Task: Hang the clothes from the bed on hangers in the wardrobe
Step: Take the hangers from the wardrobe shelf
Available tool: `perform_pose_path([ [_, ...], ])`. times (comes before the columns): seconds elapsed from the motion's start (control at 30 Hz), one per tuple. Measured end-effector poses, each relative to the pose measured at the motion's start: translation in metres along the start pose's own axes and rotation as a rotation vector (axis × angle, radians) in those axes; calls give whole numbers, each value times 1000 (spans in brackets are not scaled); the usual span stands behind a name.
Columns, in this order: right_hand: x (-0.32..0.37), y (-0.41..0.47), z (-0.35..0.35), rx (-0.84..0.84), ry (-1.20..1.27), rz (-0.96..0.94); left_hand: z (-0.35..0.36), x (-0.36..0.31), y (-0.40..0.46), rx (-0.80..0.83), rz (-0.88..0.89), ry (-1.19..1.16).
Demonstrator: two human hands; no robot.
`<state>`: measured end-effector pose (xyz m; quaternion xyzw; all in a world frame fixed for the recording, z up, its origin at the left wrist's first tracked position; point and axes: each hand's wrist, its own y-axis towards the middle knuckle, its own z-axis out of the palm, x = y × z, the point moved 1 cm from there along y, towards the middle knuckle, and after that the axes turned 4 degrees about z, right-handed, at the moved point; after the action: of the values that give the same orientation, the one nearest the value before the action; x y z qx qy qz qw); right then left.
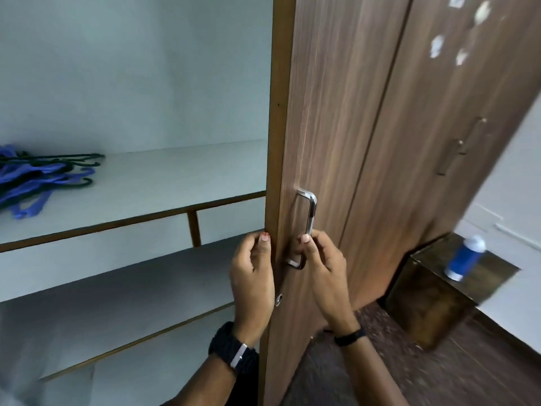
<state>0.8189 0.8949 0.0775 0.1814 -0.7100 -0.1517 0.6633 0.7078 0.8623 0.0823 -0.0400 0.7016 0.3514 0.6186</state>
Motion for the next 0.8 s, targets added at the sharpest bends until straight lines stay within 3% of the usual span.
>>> perform_pose_path([
  [0.33,9,-31,-114,-127,-85,-22,73,-25,-76,137,79,-250],
  [0.8,26,-51,-264,-429,-103,148,206,-55,-141,452,83,-354],
])
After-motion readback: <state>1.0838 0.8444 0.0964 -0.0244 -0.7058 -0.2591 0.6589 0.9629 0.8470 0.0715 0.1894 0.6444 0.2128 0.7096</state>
